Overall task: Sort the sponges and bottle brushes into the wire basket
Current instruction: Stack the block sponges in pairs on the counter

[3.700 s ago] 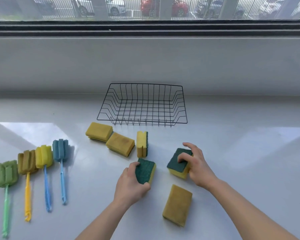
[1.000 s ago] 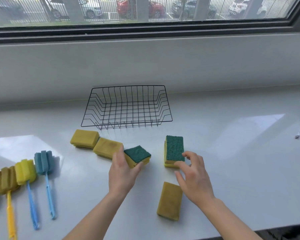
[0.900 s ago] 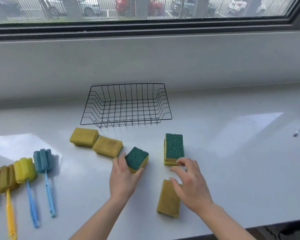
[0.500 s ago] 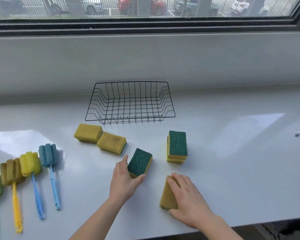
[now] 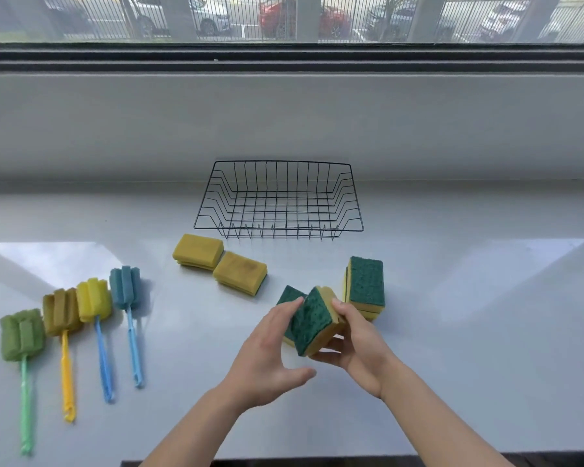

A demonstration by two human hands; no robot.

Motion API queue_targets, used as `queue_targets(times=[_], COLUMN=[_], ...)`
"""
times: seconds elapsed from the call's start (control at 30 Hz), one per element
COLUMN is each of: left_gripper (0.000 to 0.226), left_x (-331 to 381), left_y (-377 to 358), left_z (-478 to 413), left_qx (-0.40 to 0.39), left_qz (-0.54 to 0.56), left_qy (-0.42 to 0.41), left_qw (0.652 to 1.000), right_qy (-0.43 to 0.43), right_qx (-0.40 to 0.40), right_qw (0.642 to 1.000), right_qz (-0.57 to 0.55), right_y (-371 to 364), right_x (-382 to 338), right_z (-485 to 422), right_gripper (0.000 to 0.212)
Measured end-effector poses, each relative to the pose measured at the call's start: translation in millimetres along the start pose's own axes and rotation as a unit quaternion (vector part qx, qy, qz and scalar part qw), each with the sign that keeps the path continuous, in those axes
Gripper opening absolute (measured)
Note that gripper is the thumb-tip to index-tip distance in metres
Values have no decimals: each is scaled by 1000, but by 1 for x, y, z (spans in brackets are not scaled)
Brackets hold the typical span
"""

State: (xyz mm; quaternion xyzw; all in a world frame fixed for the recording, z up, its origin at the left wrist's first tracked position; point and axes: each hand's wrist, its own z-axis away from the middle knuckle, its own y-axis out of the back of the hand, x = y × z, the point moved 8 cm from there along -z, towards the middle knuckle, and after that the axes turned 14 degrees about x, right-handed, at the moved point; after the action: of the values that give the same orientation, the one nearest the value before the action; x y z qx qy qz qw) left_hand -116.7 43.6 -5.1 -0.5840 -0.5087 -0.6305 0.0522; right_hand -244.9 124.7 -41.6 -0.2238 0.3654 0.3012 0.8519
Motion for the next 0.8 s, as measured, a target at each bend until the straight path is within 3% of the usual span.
queue_targets(times=[0.2,0.27,0.37,0.43,0.57,0.67,0.8], left_gripper=[73,72,71,72,72,74,77], left_x=[-8,-13,-24,-29,-34,-39,-53], left_y=[16,21,25,22,9,0,1], left_z=[-7,-9,-17,-24,-35,-37,-27], left_qx=[129,167,209,201,155,108,111], left_qz=[-32,-59,-87,-112,-152,-185,-80], left_qy=[50,64,126,155,167,158,219], left_qw=[990,982,966,961,962,964,966], right_qy=[-2,39,115,129,92,76,56], right_qx=[-22,-22,51,87,81,67,61], right_qw=[1000,998,986,978,981,985,991], right_qz=[3,35,108,140,150,137,107], right_y=[-16,-18,-8,-2,-4,-12,-18], right_x=[8,5,4,9,20,22,26], right_z=[-8,-6,-8,-13,-22,-28,-30], right_gripper=[63,54,39,34,18,24,28])
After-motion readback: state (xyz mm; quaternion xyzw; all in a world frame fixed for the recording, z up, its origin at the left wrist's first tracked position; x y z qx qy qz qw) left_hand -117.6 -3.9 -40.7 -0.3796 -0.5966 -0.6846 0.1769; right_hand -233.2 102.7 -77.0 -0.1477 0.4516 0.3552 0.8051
